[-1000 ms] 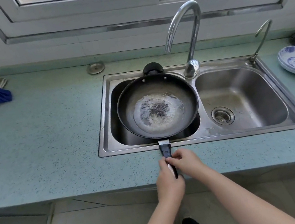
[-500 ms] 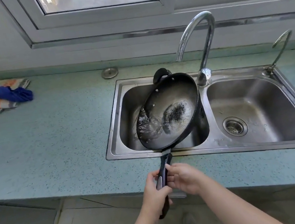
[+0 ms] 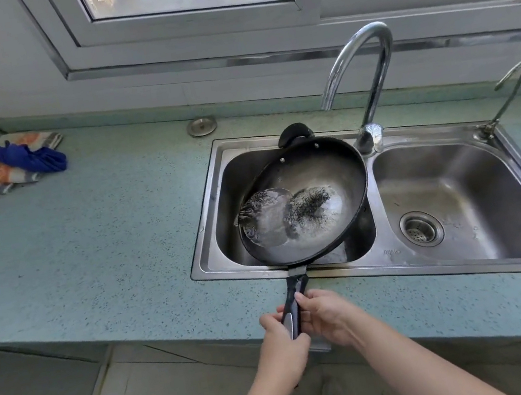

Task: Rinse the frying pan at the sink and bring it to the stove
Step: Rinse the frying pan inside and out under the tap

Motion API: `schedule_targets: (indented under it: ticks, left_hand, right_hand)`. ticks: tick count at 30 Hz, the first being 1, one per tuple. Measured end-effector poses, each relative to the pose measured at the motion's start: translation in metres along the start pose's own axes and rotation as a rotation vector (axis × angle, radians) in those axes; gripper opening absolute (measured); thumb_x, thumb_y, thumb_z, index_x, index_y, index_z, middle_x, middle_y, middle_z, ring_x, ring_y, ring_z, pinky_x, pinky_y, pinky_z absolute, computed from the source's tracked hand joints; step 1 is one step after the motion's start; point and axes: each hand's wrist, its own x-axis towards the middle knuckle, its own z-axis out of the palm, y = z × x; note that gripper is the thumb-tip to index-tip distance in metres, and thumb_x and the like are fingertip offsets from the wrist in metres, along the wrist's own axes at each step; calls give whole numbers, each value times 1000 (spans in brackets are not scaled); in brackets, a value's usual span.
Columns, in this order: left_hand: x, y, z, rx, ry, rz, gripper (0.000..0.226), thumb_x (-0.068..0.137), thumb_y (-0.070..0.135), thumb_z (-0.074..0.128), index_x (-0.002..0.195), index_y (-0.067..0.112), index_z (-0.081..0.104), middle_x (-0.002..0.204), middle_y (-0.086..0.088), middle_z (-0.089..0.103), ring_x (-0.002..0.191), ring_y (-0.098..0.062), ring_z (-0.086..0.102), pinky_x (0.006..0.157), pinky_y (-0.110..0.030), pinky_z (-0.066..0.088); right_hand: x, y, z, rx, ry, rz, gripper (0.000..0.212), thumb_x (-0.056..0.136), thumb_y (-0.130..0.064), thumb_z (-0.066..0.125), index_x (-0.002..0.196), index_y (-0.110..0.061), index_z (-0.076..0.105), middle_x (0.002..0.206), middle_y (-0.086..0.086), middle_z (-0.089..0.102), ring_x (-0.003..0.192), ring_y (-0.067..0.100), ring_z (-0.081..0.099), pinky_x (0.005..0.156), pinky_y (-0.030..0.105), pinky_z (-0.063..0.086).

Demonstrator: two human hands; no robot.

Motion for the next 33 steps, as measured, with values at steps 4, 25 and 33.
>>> schedule_targets:
  ticks: [4,25,33]
  left_hand:
    - [-1,9,-1,244,119,-102,41,85,16,48,125,8,38,123,-13,58,113,-31,55,89,-32,44]
    - [4,-1,-38,-87,-44,1,16,73,1,50,70,17,50,55,-2,51,34,-11,49,43,-19,41]
    - [1,1,-33,-259,-126,25,22,72,-6,47,60,11,43,43,1,42,29,-9,42,36,-14,32]
  right_hand:
    - [-3,-2,12,17,-5,2,21,98,-3,36,82,2,49,78,18,65,57,20,69,53,29,58]
    - [1,3,26,234,-79,-33,21,96,-5,42,110,10,44,91,25,66,67,27,73,57,35,60]
    - [-1,1,23,342,-74,-56,17,97,-6,39,91,5,51,71,15,70,61,22,72,53,32,60]
